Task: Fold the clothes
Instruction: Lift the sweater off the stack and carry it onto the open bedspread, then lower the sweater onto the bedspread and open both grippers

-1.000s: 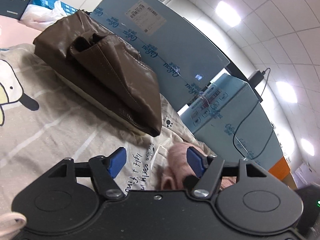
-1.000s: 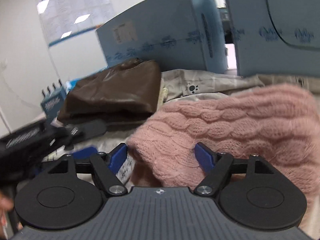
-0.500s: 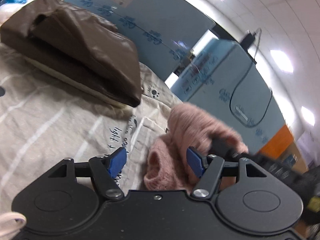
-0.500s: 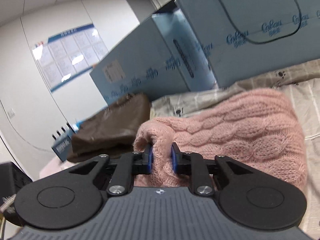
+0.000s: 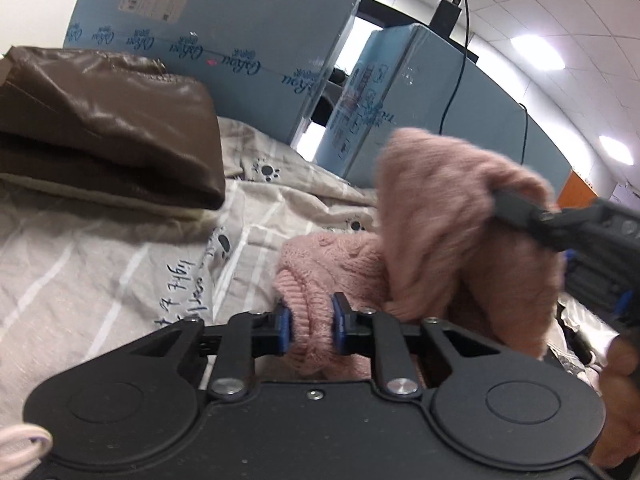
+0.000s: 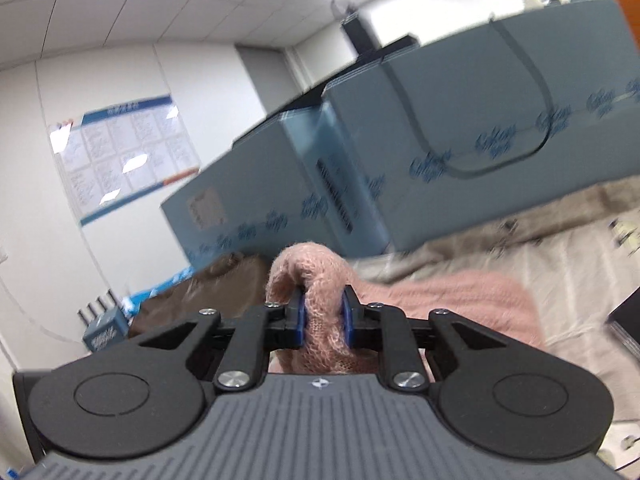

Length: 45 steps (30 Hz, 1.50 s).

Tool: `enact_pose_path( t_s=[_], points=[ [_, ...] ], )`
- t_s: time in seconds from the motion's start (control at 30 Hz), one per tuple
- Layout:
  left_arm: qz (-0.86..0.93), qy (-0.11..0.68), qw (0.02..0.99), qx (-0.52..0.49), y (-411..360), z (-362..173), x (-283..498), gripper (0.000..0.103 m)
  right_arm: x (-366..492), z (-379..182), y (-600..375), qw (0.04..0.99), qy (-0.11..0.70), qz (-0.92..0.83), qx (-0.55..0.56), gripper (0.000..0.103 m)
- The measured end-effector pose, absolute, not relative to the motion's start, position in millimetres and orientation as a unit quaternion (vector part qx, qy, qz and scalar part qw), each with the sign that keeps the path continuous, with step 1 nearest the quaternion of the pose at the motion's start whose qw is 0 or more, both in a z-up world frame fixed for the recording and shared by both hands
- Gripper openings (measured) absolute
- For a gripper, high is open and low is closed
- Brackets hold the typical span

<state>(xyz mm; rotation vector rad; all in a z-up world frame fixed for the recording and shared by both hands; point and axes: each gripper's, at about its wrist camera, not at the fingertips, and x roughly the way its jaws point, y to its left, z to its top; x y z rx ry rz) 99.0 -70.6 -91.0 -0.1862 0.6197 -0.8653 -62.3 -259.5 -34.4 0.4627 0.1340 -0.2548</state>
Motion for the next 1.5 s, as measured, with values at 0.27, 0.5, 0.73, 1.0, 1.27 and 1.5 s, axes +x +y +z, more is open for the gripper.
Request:
enact_pose_path(
  t_s=[0.27,0.5,0.73,1.0,1.27,1.5],
  points=[
    [-0.388,0.251,0.884,-0.075,-65.5,-81.0,96.6,0.017,-125.5,-20.8,-286.0,0.954,-0.002,-0.261,0.147,0.015],
    [-0.381,0.259,0.886,-0.05,-71.2,-83.0,99.0,0.017,-166.1,-51.7,-328.6,0.918,0.056,-0.37,0.135,0.014],
    [-0.379,0.267,0.886,-0.016,-75.5,-84.2,103.0,0.021,-183.0,-82.8,-368.6,0.888,0.136,-0.394,0.194,0.016],
    [-0.406,0.253,0.878,-0.009,-69.2,-72.6,108.3,0.064,-182.3,-70.1,-354.2,0.901,0.151,-0.393,0.107,0.072],
    [-0.436,0.299,0.849,0.004,-108.7,-82.1,137.7,0.077,-120.7,-67.8,-339.8,0.942,0.21,-0.262,0.028,0.081],
    [-0.459,0.305,0.834,0.03,-124.5,-95.0,129.1,0.068,-85.5,-83.8,-346.2,0.931,0.261,-0.254,0.031,0.078]
  ],
)
